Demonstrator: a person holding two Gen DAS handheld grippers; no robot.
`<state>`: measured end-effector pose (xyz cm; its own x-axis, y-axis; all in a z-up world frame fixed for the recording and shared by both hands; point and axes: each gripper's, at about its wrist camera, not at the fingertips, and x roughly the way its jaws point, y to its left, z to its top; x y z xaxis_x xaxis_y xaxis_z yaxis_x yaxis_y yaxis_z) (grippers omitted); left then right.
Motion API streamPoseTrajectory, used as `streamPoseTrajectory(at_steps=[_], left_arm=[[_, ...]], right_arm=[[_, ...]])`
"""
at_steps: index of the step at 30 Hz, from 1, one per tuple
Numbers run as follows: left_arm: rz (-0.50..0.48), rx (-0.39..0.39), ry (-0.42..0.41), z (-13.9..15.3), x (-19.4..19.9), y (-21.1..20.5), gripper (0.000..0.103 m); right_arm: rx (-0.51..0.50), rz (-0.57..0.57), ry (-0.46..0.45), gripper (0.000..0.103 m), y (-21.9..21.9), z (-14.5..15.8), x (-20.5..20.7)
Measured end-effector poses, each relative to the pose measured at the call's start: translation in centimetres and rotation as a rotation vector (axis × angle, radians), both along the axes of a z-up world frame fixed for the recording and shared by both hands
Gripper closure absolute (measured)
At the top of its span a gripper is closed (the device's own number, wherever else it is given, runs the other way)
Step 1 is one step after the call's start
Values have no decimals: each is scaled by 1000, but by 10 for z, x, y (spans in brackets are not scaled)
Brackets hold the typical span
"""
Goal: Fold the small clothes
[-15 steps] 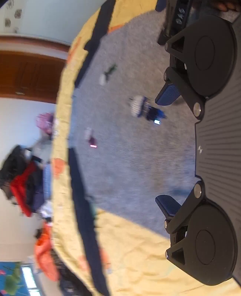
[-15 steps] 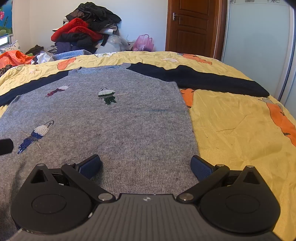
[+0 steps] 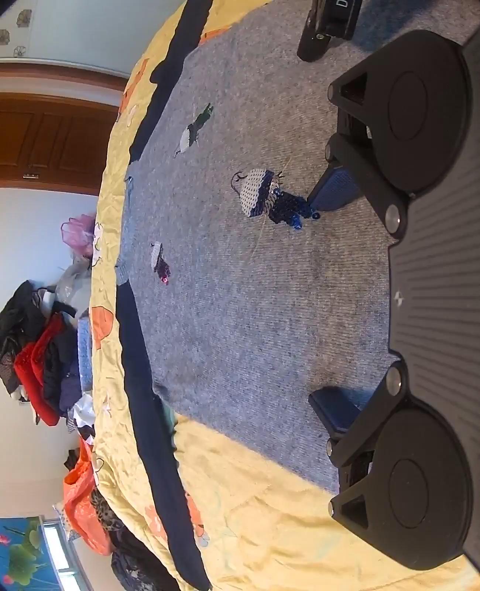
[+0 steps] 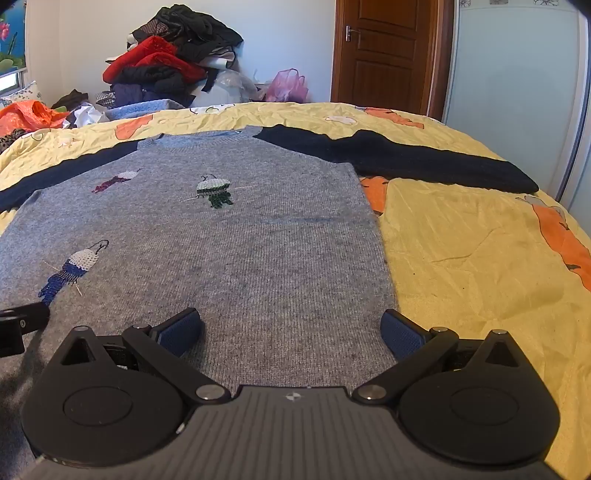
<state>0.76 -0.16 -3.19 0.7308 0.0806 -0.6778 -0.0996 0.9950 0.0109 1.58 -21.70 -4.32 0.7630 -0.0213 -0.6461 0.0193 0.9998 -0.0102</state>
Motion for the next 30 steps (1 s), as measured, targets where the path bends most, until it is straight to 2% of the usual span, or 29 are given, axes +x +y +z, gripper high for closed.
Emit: streamPoseTrajectory(at_steps=[30], left_arm=[[-18,2,-19,-1,-2,3,0]], right_arm=[[0,0,-2,0,1,0,-1]])
